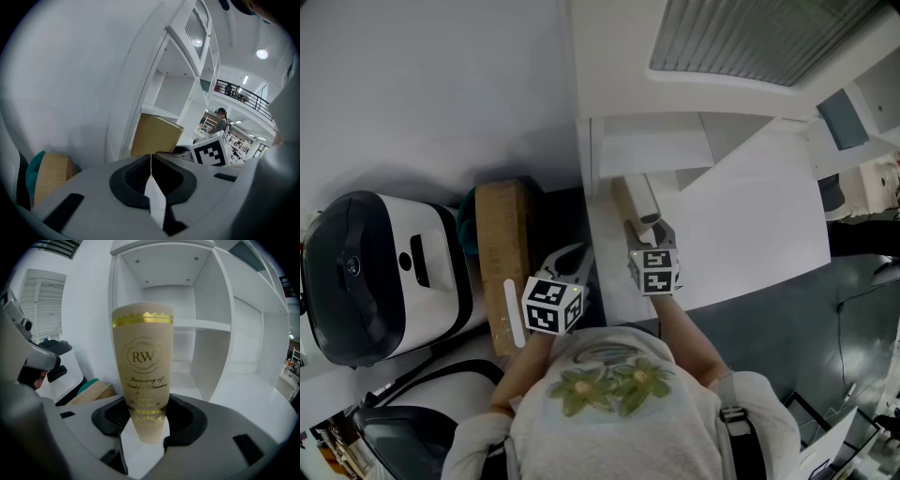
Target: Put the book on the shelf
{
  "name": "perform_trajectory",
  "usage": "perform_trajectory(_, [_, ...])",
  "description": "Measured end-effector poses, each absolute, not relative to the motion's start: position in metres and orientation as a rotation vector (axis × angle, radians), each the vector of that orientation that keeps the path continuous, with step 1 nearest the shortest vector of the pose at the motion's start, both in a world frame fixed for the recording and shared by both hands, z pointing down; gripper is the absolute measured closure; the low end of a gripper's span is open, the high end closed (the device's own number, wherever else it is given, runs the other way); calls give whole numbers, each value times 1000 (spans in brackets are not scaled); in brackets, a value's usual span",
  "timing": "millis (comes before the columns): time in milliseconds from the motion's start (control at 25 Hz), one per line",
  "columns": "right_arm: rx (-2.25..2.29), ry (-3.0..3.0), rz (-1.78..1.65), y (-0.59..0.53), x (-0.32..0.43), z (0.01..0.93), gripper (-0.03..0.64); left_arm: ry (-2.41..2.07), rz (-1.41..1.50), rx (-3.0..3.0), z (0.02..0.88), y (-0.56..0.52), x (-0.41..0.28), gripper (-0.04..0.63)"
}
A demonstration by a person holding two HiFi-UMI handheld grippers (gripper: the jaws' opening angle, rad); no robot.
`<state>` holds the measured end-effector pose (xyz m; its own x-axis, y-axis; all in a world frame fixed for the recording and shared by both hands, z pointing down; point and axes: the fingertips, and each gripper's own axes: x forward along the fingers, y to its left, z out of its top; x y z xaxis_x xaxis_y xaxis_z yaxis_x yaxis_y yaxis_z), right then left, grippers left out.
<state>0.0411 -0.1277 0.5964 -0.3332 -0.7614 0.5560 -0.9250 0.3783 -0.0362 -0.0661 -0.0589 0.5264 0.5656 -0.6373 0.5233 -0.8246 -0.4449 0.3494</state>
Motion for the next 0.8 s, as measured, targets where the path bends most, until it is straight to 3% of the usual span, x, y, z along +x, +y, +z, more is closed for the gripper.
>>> perform_trajectory(800, [1465, -2154, 520, -146, 30, 604, 393, -1152, 437, 2225, 529, -62, -66, 560])
